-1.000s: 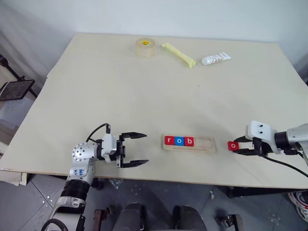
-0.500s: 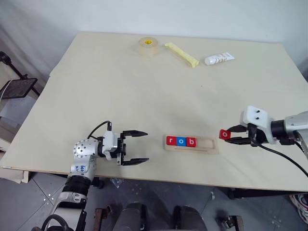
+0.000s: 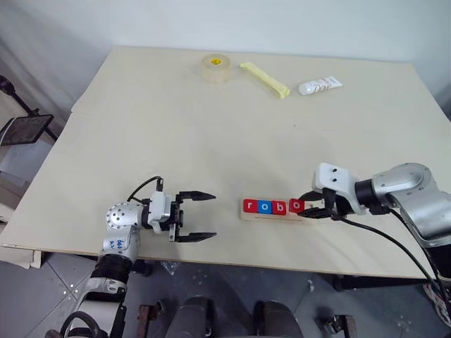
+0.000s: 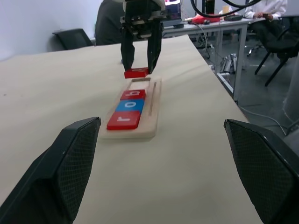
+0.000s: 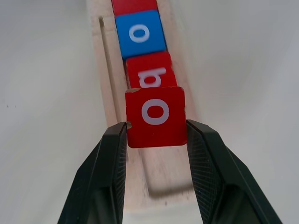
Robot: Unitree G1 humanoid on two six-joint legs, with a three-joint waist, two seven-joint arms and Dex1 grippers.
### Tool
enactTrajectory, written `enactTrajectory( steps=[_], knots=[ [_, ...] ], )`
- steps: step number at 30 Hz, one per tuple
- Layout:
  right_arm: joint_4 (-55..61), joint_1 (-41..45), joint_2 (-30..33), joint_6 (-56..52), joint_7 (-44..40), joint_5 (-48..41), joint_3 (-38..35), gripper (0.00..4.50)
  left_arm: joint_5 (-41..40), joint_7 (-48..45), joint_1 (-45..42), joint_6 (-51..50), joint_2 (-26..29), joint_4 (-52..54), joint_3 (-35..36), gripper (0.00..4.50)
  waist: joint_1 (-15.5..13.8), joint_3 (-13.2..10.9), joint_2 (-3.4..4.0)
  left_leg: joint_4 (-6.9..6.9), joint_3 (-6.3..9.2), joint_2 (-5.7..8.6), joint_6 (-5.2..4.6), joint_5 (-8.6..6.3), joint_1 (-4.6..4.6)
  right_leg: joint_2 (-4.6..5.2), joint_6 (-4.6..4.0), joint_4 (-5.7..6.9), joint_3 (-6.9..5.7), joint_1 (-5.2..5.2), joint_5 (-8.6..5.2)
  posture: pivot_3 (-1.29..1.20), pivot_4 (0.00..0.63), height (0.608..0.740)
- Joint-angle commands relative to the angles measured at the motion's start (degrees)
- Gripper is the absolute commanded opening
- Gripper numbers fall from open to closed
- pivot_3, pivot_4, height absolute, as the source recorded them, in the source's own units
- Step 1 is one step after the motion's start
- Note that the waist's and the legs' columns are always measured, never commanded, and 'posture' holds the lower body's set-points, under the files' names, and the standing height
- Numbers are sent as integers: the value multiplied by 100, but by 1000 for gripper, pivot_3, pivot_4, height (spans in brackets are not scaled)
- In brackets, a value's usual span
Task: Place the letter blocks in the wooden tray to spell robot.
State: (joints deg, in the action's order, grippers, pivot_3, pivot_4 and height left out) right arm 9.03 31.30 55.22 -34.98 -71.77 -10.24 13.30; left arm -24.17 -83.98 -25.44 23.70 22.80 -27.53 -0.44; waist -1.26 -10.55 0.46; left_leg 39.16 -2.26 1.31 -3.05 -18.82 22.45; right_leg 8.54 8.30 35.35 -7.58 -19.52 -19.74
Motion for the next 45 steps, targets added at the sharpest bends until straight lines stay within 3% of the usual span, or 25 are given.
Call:
enactTrajectory(
  steps=[1, 16, 25, 31, 39, 42, 45],
  knots=[
    [20, 146, 13, 76, -59, 69, 38, 1453, -69, 30, 15, -5, 44, 227, 70, 4500, -4, 0, 0, 0, 1, 0, 0, 0, 0, 0, 0, 1, 0, 0, 0, 0, 150, 740],
    [-448, 361, -31, 500, -233, 355, 278, 1453, -36, 201, 122, -74, 25, 448, 28, 4500, 4, 0, 0, -1, 0, 1, 0, 0, 0, 0, 0, 4, 0, -2, 0, 0, 150, 740],
    [-264, 378, -35, 374, -321, 249, 171, 4464, -19, 276, 87, -113, -10, 461, -8, 4500, 5, 0, 0, -1, 1, 1, 0, 0, 0, 0, 0, 4, 1, -2, 0, 0, 150, 740],
    [-32, 90, 147, 227, -220, 120, -143, 4464, 3, 301, 31, -105, -58, 414, -40, 4500, -3, 0, 0, -2, 2, 1, 0, 0, 0, 0, 0, 5, 0, -2, 0, 0, 150, 740],
    [504, -930, 333, -258, 284, -386, -1348, 4464, -14, 277, 22, -95, -77, 359, -52, 4500, -10, 0, -1, -3, 6, 3, 0, 0, 2, 1, 0, 5, -1, 0, 0, 0, 150, 740],
    [377, -1835, 150, -275, 828, -551, -2736, 4464, -17, 255, 22, -98, -75, 321, -49, 4500, -42, -1, -2, -4, 9, 1, 1, 0, 3, 0, 0, 4, -5, 1, 0, 0, 150, 740],
    [354, -2507, -63, -216, 1173, -693, -3675, 4464, -20, 215, 10, -103, -79, 271, -52, 4500, -53, -1, -2, -5, 10, 8, -2, -2, 2, 2, 3, 7, -1, 3, 2, 0, 150, 740]
  ],
)
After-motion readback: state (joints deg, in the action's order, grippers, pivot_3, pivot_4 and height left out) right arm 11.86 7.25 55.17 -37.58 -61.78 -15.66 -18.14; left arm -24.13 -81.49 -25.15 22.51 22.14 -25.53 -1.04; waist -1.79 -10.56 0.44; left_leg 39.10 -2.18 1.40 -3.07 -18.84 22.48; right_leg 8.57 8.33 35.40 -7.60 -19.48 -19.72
